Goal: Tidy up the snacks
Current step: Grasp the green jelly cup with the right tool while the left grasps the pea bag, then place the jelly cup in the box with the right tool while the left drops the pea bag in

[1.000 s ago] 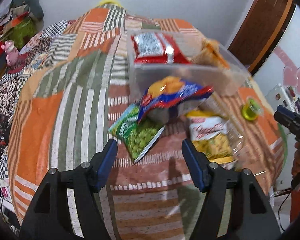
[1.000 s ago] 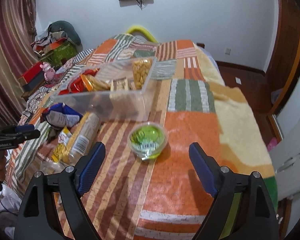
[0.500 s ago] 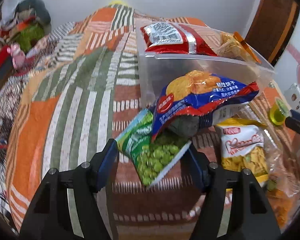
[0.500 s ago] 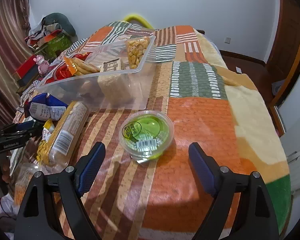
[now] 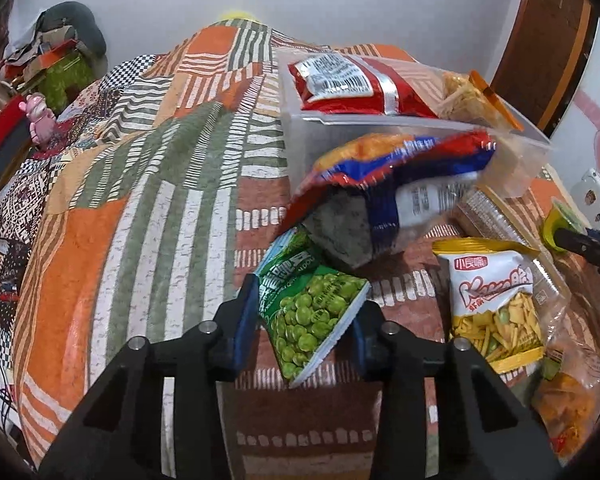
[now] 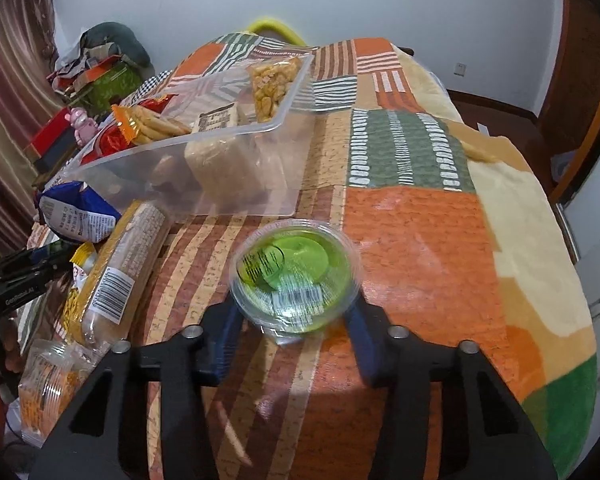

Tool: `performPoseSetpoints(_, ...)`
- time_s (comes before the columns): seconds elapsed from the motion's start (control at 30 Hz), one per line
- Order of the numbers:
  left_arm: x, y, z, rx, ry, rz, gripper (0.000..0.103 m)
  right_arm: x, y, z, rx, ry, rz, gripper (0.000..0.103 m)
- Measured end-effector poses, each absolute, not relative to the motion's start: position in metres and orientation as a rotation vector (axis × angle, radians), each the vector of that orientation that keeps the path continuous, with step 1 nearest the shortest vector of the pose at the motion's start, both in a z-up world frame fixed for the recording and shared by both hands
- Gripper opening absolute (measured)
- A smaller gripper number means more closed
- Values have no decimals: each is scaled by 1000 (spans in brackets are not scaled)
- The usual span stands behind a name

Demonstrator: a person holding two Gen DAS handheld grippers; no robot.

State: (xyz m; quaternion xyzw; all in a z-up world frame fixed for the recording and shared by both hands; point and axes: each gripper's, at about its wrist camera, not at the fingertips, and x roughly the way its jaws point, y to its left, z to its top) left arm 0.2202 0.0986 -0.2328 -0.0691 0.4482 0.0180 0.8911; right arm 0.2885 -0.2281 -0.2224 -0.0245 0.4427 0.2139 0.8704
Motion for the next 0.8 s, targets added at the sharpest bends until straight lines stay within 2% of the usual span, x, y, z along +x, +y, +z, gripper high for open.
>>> performPoseSetpoints(0.17, 207, 107, -220, -165, 906, 58, 24, 283, -232, -219, -48, 917, 445, 43)
performPoseSetpoints(0.8, 187, 112, -141, -167, 741, 65, 22, 283, -221, -170, -48, 788, 479, 43)
